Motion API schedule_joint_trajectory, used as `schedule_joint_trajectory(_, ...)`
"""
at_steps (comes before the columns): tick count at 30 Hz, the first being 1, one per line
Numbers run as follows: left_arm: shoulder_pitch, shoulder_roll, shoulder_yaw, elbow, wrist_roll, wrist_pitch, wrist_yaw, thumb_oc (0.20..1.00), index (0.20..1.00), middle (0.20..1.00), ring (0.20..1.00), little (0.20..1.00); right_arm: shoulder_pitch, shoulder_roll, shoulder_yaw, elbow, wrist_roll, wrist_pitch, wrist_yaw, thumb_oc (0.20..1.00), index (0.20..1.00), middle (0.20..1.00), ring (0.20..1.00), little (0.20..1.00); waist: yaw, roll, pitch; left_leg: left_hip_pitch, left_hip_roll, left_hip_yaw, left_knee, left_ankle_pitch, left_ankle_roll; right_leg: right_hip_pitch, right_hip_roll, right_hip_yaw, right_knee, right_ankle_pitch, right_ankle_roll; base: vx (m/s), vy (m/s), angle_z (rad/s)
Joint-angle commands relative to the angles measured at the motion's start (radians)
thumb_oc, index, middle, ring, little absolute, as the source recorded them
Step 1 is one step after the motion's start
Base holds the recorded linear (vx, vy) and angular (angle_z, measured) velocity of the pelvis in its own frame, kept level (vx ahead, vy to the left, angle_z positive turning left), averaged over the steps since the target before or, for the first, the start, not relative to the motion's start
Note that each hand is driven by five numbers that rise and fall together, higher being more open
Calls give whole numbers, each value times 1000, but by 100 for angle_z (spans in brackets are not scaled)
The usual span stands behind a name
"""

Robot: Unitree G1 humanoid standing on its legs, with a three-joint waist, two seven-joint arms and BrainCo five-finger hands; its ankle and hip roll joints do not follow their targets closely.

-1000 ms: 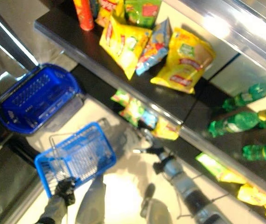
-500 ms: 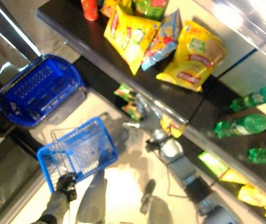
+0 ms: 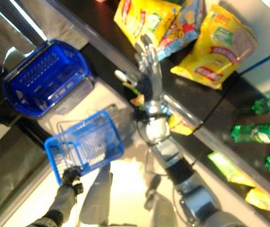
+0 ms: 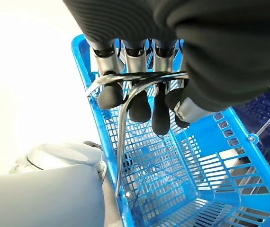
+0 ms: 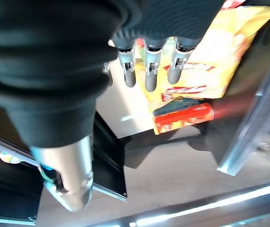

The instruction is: Pick up the snacks into the basket

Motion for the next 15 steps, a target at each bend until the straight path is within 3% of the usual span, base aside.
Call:
schedule_joint_trajectory(1, 21, -7, -34, 2, -21, -4, 47, 200, 200, 200, 200, 200, -90, 25, -83, -3, -85, -55, -119, 1000, 1000, 1000, 1000, 1000, 25, 0, 29, 1, -56, -3, 18, -36, 88, -107, -26, 8, 60, 133, 0, -1, 20, 3)
schedule_joint_trajectory(3, 16, -8, -38, 4, -18, -3, 50, 200, 200, 200, 200, 200, -110, 27, -97, 14, -105, -48, -145, 1000, 1000, 1000, 1000, 1000, 27, 1, 32, -3, -58, -5, 17, -36, 88, -108, -27, 6, 59, 134, 1, 2, 20, 6)
schedule_joint_trajectory(4, 13, -10, -50, -7, -11, -6, 66, 200, 200, 200, 200, 200, -148, 31, -132, 46, -168, -37, -225, 1000, 1000, 1000, 1000, 1000, 33, 7, 36, -16, -65, -9, 16, -34, 89, -115, -29, 2, 59, 135, 2, 2, 13, 10)
schedule_joint_trajectory(6, 7, -11, -56, -8, -8, -6, 72, 200, 200, 200, 200, 200, -167, 40, -150, 66, -174, -36, -250, 1000, 1000, 1000, 1000, 1000, 36, 10, 38, -23, -67, -13, 17, -33, 90, -120, -31, 0, 59, 136, 2, 2, 23, 15)
schedule_joint_trajectory(8, -2, -15, -72, -9, -8, -7, 84, 200, 200, 200, 200, 200, -220, 59, -199, 135, -181, -33, -338, 1000, 1000, 1000, 1000, 1000, 42, 17, 44, -37, -74, -16, 20, -34, 93, -129, -32, -3, 63, 136, 3, 4, 35, 10)
schedule_joint_trajectory(15, -25, -17, -88, -23, -6, -7, 104, 200, 200, 200, 200, 200, -296, 49, -260, 202, -215, -8, -442, 1000, 1000, 1000, 1000, 1000, 51, 31, 50, -62, -92, -28, 19, -31, 93, -139, -34, -15, 61, 135, 5, 8, 17, 8)
